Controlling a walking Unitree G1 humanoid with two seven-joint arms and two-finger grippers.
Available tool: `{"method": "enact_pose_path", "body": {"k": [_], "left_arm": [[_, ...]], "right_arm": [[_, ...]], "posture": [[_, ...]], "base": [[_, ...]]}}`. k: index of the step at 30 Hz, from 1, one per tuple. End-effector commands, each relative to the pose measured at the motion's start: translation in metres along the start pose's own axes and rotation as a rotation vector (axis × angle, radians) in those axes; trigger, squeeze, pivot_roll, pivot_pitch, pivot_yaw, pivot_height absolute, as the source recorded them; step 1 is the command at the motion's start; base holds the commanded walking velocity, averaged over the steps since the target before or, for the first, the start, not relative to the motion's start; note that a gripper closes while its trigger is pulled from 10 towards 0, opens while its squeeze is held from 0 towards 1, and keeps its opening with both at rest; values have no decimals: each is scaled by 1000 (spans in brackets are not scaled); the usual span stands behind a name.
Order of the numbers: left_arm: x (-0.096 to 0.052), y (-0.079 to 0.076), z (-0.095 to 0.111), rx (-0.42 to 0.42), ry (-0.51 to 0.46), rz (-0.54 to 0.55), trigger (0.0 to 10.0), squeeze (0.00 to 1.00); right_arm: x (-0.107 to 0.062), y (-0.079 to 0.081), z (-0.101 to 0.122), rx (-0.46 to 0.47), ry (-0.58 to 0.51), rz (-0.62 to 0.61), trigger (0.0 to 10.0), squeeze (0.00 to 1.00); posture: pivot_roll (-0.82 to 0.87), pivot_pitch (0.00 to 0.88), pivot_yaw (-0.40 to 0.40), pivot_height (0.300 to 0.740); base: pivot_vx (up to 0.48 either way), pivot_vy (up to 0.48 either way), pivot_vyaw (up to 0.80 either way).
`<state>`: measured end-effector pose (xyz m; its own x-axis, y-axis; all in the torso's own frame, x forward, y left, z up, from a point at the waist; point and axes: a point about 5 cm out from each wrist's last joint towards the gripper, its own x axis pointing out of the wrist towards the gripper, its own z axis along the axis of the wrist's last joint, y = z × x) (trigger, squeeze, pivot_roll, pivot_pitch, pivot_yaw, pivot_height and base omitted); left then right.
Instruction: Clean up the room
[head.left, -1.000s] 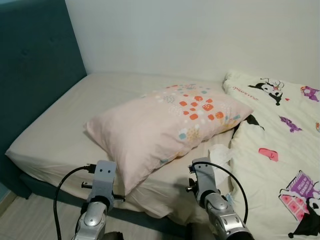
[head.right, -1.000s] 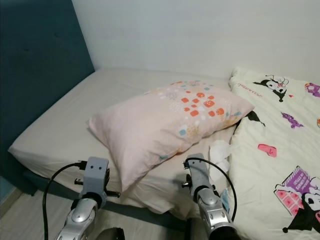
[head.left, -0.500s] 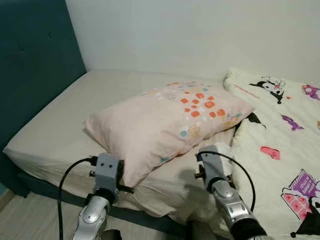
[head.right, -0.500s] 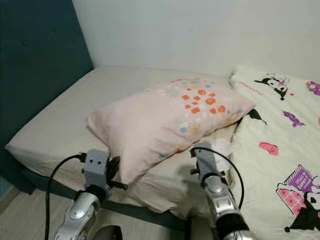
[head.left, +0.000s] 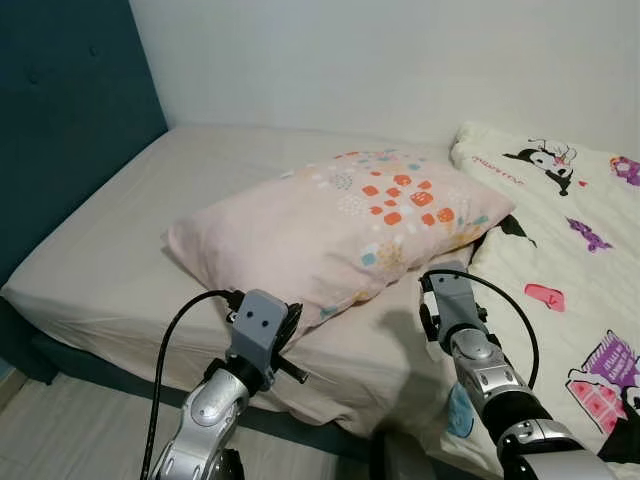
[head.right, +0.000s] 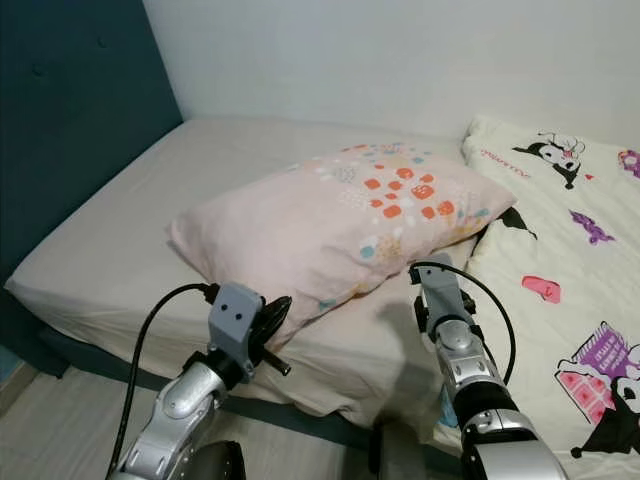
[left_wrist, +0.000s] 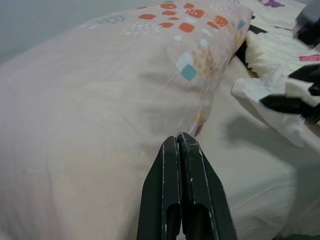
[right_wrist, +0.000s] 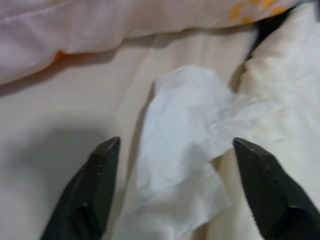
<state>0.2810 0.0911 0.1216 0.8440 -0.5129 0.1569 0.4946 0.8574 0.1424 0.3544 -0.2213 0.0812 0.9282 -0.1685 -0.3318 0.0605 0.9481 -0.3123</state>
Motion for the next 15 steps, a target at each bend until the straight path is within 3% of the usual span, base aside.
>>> {"method": "enact_pose_path", "body": {"k": [1,6,7,8,9,10,11,12,15], "left_arm": [[0,-1,2,-9,5,-36,10000,0],[2,-5,14,-10,-27,-79,10000,0],[2,-6,17,-16,-35,-94,10000,0],[2,-6,17,-16,-35,-94,10000,0],[2,-8,20,-18,-42,-108,10000,0],[1,-9,22,-24,-49,-121,10000,0],[1,-9,22,-24,-49,-121,10000,0],[1,-12,25,-38,-54,-144,10000,0],[-2,-21,29,-70,-63,-209,10000,0]], "right_arm": [[0,-2,-4,39,17,10,10000,1000],[2,-9,-5,100,54,-19,10000,1000],[3,-11,-4,103,55,-24,10000,651],[3,-11,-4,103,55,-24,10000,651],[3,-12,-3,102,55,-28,10000,361],[3,-13,-2,102,54,-32,10000,165],[3,-13,-2,102,54,-32,10000,165],[4,-15,-1,99,55,-37,10000,0],[4,-17,0,94,59,-45,10000,0]], "posture": [[42,245,-23,587],[59,278,-10,587],[66,291,-2,587],[66,291,-2,587],[67,294,-1,587],[70,303,-1,587],[70,303,-1,587],[77,310,1,587],[85,319,3,587]], "base": [[0,0,0],[0,0,0],[0,0,0],[0,0,0],[0,0,0],[0,0,0],[0,0,0],[0,0,0],[0,0,0]]}}
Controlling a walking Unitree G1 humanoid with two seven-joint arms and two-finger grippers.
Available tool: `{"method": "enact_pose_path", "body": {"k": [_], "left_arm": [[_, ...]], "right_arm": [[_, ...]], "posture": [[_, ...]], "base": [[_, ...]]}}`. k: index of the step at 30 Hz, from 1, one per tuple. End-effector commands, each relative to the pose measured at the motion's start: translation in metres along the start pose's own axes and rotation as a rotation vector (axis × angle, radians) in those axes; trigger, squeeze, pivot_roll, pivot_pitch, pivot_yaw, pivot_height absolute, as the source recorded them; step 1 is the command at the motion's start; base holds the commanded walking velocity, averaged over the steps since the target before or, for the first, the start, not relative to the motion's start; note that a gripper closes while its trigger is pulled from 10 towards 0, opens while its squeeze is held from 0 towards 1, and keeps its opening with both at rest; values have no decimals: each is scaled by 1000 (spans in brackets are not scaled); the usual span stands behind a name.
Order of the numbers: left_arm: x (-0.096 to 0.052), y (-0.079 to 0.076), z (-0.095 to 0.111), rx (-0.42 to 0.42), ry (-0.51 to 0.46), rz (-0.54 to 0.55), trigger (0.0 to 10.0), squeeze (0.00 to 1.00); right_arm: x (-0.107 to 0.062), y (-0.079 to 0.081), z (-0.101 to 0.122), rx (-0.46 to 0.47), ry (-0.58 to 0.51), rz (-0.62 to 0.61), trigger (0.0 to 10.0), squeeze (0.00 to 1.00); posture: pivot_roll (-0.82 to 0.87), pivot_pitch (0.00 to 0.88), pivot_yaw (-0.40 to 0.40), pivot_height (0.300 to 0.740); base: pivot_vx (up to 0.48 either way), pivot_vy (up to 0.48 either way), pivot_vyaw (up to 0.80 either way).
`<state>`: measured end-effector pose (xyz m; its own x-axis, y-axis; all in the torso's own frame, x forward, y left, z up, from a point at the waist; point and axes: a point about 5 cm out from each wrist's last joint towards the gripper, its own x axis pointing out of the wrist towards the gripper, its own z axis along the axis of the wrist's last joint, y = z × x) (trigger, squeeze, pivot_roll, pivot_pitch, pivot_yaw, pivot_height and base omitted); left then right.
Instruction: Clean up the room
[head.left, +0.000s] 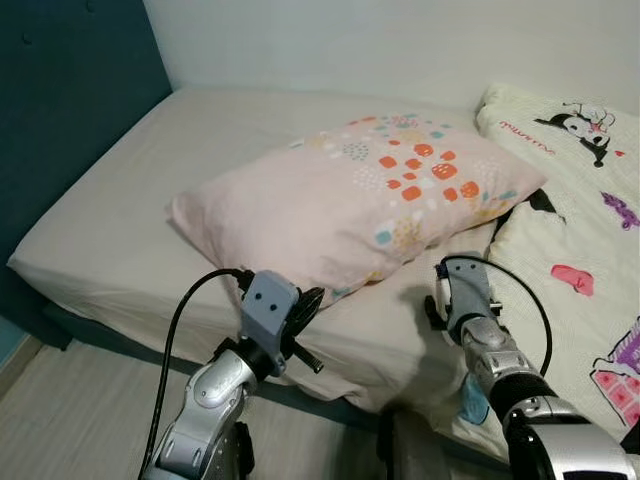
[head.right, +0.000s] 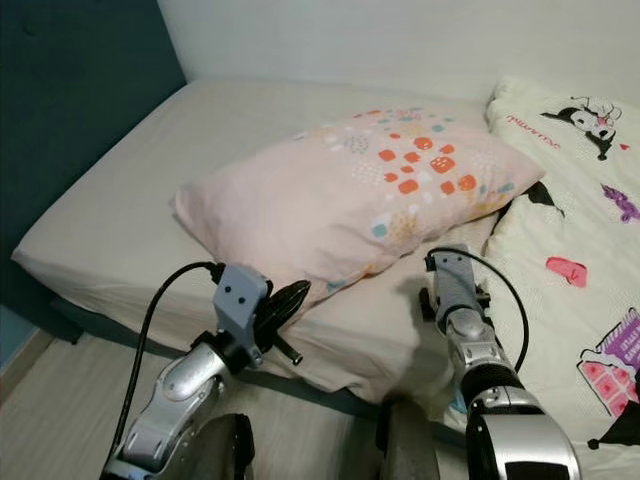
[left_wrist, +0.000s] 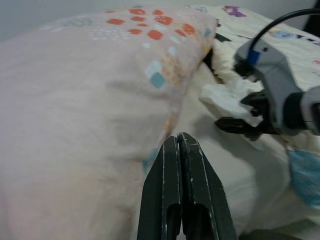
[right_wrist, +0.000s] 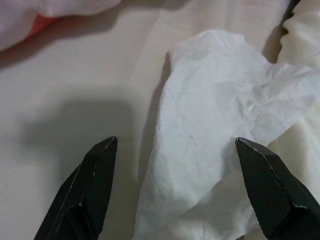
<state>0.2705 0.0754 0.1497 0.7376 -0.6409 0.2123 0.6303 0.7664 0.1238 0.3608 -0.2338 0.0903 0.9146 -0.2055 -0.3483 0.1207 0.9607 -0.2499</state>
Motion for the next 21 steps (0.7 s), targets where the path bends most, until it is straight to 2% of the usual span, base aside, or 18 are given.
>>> {"method": "enact_pose_path", "body": {"k": [1,9,10,11,12,15,16,17,18,21], "left_arm": [[-4,-7,-1,-24,15,-51,10000,0],[-5,-11,3,-34,28,-87,10000,0],[-5,-10,3,-33,30,-87,10000,0],[-5,-10,3,-33,30,-87,10000,0],[-6,-9,4,-38,32,-84,10000,0],[-6,-9,4,-41,34,-83,10000,0],[-7,-9,5,-45,33,-77,10000,0],[-7,-9,5,-45,33,-77,10000,0],[-6,-8,5,-39,35,-74,10000,0],[-6,-7,5,-39,36,-68,10000,0]], "right_arm": [[0,-4,-7,12,31,-14,10000,0],[0,-5,-7,24,54,-5,10000,0],[1,-5,-6,25,52,-7,8157,0],[1,-5,-6,25,52,-7,8157,0],[1,-7,-5,21,49,-19,3882,0],[1,-7,-5,20,49,-23,3882,0],[1,-9,-5,19,49,-34,1451,0],[1,-9,-5,19,49,-34,1451,0],[1,-11,-5,22,51,-43,0,0],[1,-13,-5,23,50,-49,0,0]], "posture": [[85,319,3,587],[93,323,5,587],[94,324,8,587],[94,324,8,587],[95,323,7,587],[95,323,7,587],[97,321,8,587],[97,321,8,587],[96,320,8,587],[97,318,9,587]], "base": [[0,0,0],[0,0,0],[0,0,0],[0,0,0],[0,0,0],[0,0,0],[0,0,0],[0,0,0],[0,0,0],[0,0,0]]}}
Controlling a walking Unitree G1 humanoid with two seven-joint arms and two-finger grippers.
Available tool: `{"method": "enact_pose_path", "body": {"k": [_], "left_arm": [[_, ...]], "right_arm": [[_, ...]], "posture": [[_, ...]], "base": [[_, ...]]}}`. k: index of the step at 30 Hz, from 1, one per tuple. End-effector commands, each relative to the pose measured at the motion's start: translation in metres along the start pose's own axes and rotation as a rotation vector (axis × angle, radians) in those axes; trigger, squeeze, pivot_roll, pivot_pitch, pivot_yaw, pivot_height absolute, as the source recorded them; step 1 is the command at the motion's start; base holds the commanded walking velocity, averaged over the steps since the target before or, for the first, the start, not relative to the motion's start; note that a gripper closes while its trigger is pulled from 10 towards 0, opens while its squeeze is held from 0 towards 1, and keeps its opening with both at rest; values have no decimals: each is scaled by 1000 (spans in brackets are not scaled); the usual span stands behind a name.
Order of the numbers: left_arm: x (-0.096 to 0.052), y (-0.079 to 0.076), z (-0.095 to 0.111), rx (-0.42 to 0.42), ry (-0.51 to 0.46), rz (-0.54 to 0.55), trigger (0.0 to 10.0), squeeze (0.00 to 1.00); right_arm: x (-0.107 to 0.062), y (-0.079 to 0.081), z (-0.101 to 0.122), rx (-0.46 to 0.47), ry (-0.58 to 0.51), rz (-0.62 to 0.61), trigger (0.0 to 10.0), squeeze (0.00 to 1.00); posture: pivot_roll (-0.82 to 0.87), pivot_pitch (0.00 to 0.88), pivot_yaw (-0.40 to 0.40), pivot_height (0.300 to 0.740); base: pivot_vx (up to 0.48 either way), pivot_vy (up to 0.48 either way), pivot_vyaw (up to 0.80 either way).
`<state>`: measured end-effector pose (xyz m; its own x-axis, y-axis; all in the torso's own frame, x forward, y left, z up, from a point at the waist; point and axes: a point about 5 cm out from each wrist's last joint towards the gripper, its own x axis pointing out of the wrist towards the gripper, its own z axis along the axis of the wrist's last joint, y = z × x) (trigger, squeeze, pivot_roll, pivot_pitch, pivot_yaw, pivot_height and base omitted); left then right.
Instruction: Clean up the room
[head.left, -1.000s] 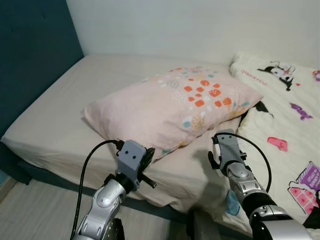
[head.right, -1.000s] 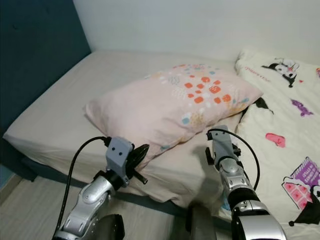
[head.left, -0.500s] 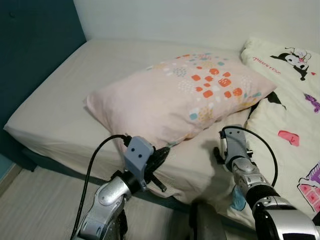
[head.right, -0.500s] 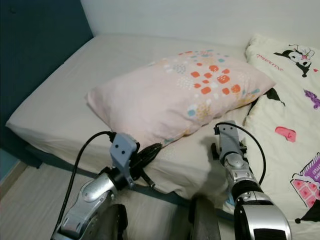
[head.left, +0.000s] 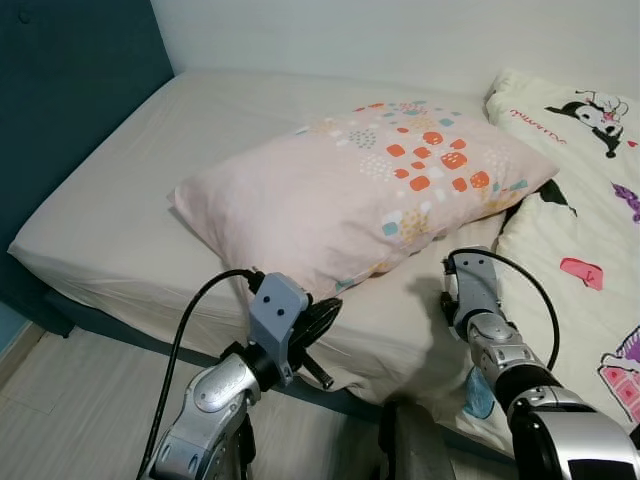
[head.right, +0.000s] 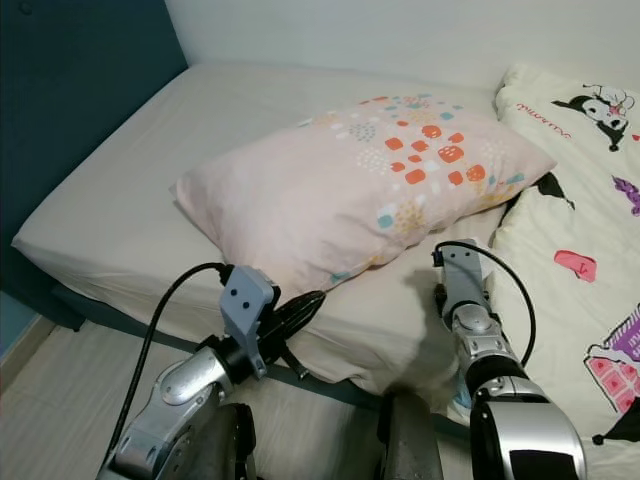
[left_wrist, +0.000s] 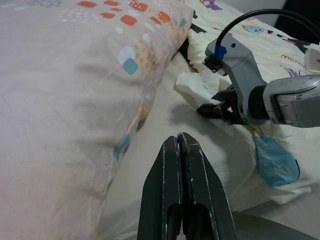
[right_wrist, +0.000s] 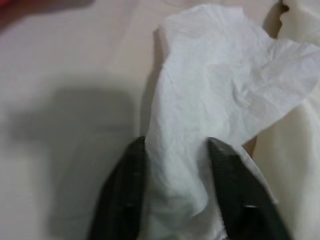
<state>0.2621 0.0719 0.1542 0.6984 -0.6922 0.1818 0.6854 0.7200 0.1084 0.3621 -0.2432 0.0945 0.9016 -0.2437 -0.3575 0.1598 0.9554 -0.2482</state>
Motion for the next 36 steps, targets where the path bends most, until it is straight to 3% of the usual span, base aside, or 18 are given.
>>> {"method": "enact_pose_path", "body": {"k": [1,13,17,18,19,21,23,24,25,34,35,36], "left_arm": [[-3,1,-2,-8,15,4,10000,0],[-3,6,-2,1,22,29,10000,0],[-5,13,-3,8,21,74,10000,0],[-6,15,-3,8,19,94,10000,0],[-9,21,-5,6,22,134,10000,0],[-9,21,-5,6,22,134,10000,0],[-15,26,-9,8,32,182,10000,0],[-15,26,-9,8,32,182,10000,0],[-20,28,-11,-2,35,211,10000,0],[-35,26,-19,-22,51,300,10000,0],[-38,27,-22,-17,59,339,10000,0],[-38,27,-22,-17,59,339,10000,0]], "right_arm": [[0,-4,-7,8,29,-16,0,0],[0,-8,-3,14,15,-24,0,0],[1,-3,8,16,-35,0,0,0],[1,5,15,8,-68,46,0,0],[0,25,26,-3,-132,156,824,0],[0,25,26,-3,-132,156,824,0],[-3,46,32,16,-174,253,431,0],[-3,46,32,16,-174,253,431,0],[-6,56,32,17,-191,296,0,0],[-19,79,23,27,-257,371,0,0],[-24,82,22,21,-291,366,2980,0],[-24,82,22,21,-291,366,2980,0]], "posture": [[96,315,10,587],[89,291,8,587],[77,261,2,587],[75,257,2,587],[64,238,3,587],[64,238,3,587],[51,185,-4,587],[51,185,-4,587],[43,164,-8,587],[29,102,-21,587],[27,94,-21,587],[27,94,-21,587]], "base": [[0,0,0],[0,0,0],[0,0,0],[0,0,0],[0,0,0],[0,0,0],[0,0,0],[0,0,0],[0,0,0],[0,0,0],[0,0,0],[0,0,0]]}}
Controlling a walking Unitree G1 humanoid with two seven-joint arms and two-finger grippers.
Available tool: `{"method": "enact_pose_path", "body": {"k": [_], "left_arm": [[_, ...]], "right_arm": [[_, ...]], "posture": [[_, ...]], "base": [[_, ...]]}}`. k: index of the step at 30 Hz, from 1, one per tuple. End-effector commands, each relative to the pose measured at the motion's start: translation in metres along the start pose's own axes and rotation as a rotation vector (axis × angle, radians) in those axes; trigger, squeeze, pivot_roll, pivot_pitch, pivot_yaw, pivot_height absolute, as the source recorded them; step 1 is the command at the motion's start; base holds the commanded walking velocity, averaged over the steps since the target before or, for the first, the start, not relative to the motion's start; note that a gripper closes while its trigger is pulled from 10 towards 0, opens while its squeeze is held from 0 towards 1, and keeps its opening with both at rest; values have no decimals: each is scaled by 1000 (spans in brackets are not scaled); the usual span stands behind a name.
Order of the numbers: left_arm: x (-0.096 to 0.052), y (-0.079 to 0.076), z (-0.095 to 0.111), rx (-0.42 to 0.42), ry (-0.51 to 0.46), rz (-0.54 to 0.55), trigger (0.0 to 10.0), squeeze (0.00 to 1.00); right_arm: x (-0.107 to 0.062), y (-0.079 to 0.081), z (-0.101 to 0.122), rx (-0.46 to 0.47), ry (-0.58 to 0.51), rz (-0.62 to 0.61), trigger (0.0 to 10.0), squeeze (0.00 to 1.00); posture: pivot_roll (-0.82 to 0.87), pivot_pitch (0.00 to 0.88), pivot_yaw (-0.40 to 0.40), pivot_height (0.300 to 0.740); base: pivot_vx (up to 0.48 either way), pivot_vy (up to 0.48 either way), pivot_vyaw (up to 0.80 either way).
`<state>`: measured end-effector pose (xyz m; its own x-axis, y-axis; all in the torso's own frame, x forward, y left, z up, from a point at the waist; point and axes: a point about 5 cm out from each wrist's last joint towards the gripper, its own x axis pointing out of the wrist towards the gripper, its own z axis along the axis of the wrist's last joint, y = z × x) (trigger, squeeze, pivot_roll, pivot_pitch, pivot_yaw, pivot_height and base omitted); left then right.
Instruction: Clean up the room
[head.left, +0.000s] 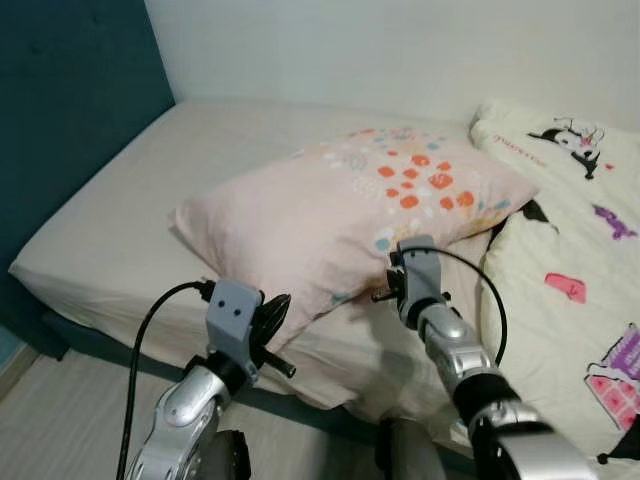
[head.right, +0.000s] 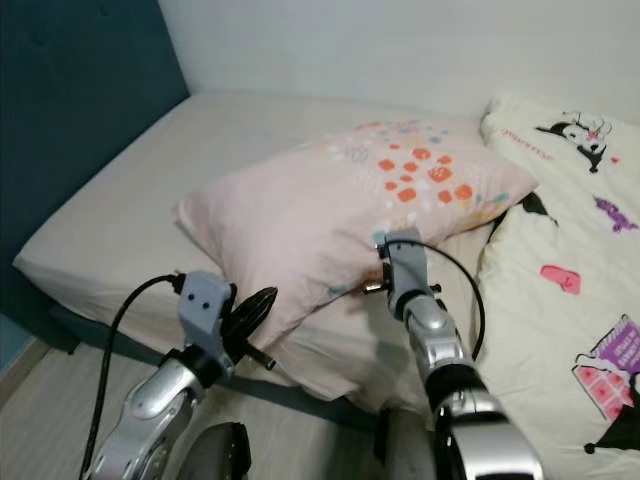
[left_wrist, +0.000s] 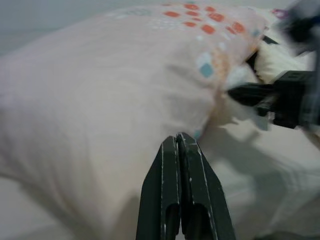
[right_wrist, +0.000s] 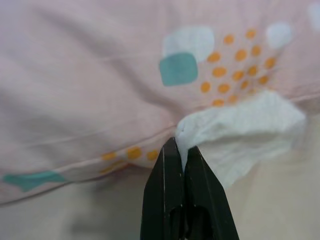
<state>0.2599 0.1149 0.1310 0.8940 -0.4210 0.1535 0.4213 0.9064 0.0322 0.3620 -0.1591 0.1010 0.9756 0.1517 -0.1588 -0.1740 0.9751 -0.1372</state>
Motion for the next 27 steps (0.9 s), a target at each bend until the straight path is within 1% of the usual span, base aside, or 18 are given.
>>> {"method": "enact_pose_path", "body": {"k": [1,3,4,5,8,9,11,12,13,15,17,18,19,21,23,27], "left_arm": [[-7,9,-13,-3,65,158,10000,0],[-7,9,-13,-3,65,158,10000,0],[-9,12,-16,-10,81,205,10000,0],[-10,13,-17,-7,86,237,10000,0],[-10,13,-17,-2,83,249,10000,0],[-10,13,-19,9,80,268,10000,0],[-10,13,-19,9,80,268,10000,0],[-11,13,-21,29,86,297,10000,0],[-12,17,-28,41,119,379,10000,0],[-13,20,-31,49,145,420,10000,0],[-13,21,-32,53,154,430,10000,0],[-15,28,-33,47,166,493,10000,0],[-15,29,-34,45,171,505,10000,0],[-15,30,-35,46,174,515,10000,0],[-12,28,-34,57,169,477,10000,0],[-10,28,-33,60,163,475,10000,0]], "right_arm": [[-7,11,-1,-4,-57,-22,10000,0],[-7,11,-1,-4,-57,-22,10000,0],[-10,14,-3,-2,-69,-33,10000,0],[-13,16,-6,-27,-76,-43,10000,0],[-15,18,-7,-46,-80,-45,10000,0],[-18,23,-11,-70,-91,-29,10000,0],[-18,23,-11,-70,-91,-29,10000,0],[-21,27,-14,-85,-99,-17,10000,0],[-25,31,-18,-77,-101,-3,10000,0],[-25,31,-20,-54,-94,-4,10000,0],[-25,31,-20,-42,-90,-6,10000,0],[-26,30,-20,-23,-86,-14,10000,0],[-26,29,-19,-22,-86,-16,10000,0],[-27,29,-18,-22,-86,-19,10000,0],[-28,28,-16,-14,-90,-27,10000,0],[-28,28,-16,-15,-85,-31,10000,0]], "posture": [[20,77,-18,587],[20,77,-18,587],[16,73,-18,587],[13,66,-18,587],[13,66,-18,587],[8,52,-16,587],[8,52,-16,587],[7,44,-16,587],[8,33,-20,587],[8,33,-20,587],[8,33,-20,587],[10,29,-24,587],[11,28,-26,587],[11,28,-26,587],[9,30,-27,600],[8,33,-27,610]], "base": [[0,0,0],[0,0,0],[0,0,0],[0,0,0],[0,0,0],[0,0,0],[0,0,0],[0,0,0],[0,0,0],[0,0,0],[0,0,0],[0,0,0],[0,0,0],[0,0,0],[0,0,0],[0,0,0]]}}
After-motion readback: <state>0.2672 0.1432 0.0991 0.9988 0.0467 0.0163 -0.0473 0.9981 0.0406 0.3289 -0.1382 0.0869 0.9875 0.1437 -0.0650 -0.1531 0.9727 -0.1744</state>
